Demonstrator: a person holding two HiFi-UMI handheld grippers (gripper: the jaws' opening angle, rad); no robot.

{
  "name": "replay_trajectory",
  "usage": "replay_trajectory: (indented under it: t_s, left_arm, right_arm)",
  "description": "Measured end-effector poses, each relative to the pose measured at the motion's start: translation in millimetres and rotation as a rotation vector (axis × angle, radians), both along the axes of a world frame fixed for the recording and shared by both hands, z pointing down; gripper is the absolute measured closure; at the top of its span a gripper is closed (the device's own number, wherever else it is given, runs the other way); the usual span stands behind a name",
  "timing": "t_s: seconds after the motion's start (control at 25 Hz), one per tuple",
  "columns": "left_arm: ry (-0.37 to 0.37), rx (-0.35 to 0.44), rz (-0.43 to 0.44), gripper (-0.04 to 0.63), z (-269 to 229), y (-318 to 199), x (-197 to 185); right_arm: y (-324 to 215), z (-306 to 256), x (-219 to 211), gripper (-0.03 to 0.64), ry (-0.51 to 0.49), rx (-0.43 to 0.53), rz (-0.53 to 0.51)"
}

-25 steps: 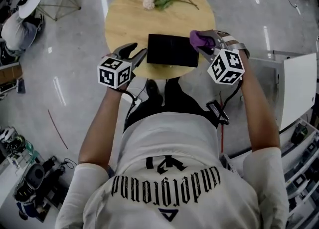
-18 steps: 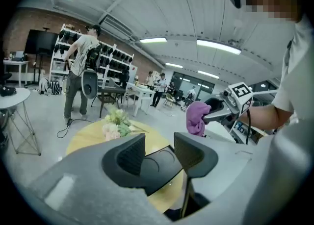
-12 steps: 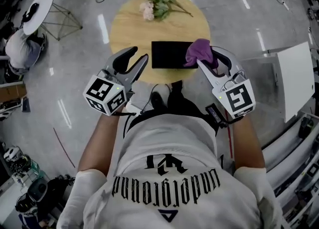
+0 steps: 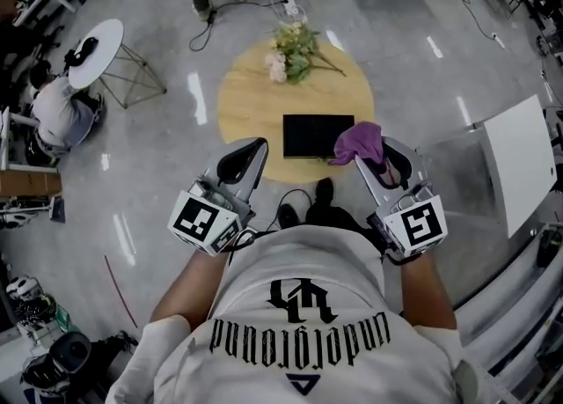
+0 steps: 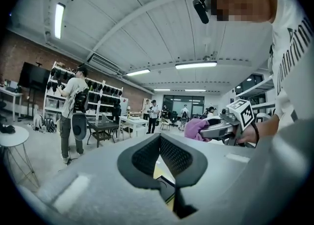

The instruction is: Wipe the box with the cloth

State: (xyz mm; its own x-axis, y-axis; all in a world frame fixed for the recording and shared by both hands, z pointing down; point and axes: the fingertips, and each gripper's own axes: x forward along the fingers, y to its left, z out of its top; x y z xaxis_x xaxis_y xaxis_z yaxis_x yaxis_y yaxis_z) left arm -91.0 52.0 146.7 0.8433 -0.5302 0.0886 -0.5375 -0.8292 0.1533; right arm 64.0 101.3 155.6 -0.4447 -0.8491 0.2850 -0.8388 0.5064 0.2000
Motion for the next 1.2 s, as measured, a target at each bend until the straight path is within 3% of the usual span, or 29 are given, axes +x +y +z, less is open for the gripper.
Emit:
replay_trajectory:
  t_s: [0.2, 0.52, 0.92, 1.2]
  left_arm:
    - [-0.001, 0.018, -0.005, 0.592, -26, 0, -8]
    - [-0.021, 0.030, -0.010, 0.591, -44, 39, 12]
    - [-0.034, -0.004, -0.075, 0.591, -38, 127, 75]
    - [-0.049, -0.030, -0.085, 0.591, -25, 178, 98]
  right_arm:
    - [5, -19, -2, 0.462, -0.008, 0.006, -0.007]
    - [37, -29, 27, 0.460, -0.041, 0.016, -0.043]
    - [121, -16, 94, 0.460, -0.072, -0.023, -0.093]
    - [177, -5, 123, 0.460, -0.083, -0.026, -0.091]
